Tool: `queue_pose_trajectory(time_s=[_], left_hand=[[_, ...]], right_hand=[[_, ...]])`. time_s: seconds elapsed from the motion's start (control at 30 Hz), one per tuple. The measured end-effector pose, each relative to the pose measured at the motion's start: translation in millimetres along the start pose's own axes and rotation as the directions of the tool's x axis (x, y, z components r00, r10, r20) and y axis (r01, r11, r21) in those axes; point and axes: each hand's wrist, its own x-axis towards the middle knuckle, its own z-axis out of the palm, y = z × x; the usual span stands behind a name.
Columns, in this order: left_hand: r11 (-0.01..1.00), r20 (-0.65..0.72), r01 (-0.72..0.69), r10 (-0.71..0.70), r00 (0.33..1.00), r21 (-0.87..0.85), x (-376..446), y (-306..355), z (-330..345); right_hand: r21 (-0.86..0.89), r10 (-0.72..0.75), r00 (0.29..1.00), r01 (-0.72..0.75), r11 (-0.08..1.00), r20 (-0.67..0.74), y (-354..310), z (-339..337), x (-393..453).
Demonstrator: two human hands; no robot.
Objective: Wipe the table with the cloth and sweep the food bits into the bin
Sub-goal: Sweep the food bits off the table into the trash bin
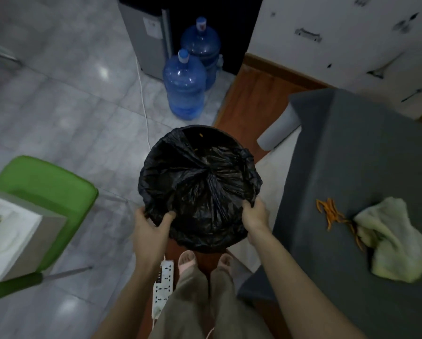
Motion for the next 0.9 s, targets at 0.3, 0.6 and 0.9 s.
queue_pose_trajectory(time_s=[0.3, 0.6, 0.9], left_hand=[[0.999, 0.054, -0.046, 0.045, 0.998, 0.024, -22.5, 5.9, -6.9], [0.951, -0.154, -0.148, 0.195, 0.969, 0.273, -42.1, 52.1, 5.3], [0.819, -0.154, -0.261, 0.386, 0.909, 0.512, -40.0, 75.5, 7.6]], right_hand=[[0.05, -0.063, 0.993, 0.058, 0.997, 0.099, -6.7, -36.4, -43.4], [0.068, -0.174, 0.878, 0.161, 0.985, 0.445, -2.0, -123.0, -72.4], [-0.224, -0.776, 0.63, 0.752, 0.62, -0.031, 40.1, -266.0, -58.1]])
